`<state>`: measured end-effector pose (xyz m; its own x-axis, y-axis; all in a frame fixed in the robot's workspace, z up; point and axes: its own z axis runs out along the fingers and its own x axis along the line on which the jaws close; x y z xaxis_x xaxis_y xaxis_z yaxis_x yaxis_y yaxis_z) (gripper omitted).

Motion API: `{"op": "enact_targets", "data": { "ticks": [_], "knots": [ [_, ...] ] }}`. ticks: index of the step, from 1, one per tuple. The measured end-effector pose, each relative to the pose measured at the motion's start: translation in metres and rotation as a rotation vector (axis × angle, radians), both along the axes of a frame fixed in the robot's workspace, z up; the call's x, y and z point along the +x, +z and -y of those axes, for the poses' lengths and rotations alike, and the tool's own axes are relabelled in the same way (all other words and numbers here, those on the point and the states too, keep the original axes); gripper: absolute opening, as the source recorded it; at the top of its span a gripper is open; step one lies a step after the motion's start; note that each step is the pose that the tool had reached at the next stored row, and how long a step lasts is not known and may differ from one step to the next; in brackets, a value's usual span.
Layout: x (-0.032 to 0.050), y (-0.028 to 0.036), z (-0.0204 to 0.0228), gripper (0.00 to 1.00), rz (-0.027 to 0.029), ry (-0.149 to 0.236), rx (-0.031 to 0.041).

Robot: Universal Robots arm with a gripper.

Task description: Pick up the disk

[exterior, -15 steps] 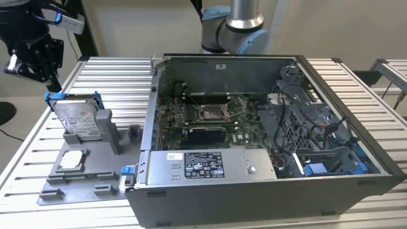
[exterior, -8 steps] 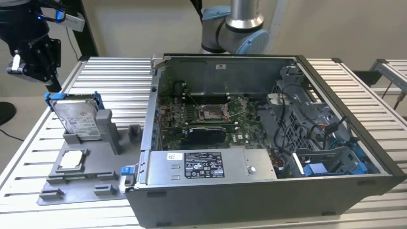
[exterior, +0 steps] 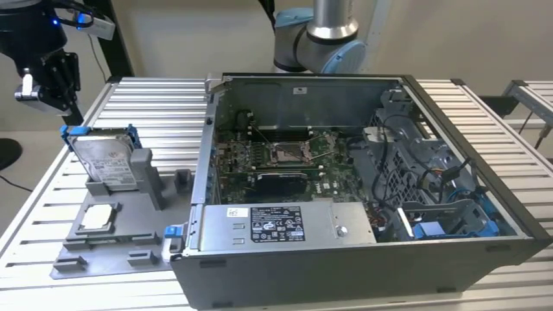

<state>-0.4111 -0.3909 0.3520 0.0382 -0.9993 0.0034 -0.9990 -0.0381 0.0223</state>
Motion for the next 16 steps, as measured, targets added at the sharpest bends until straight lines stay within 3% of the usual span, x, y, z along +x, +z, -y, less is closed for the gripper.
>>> {"op": "enact_targets", "data": {
  "ticks": [8, 9, 16],
  "knots": [
    [0.0, 0.0, 0.0, 0.0, 0.0, 0.0, 0.0],
    [0.0, 0.0, 0.0, 1.0, -0.0001, 0.0, -0.0001],
    [-0.0001, 0.0, 0.0, 1.0, -0.0002, 0.0, 0.0]
  ]
}}
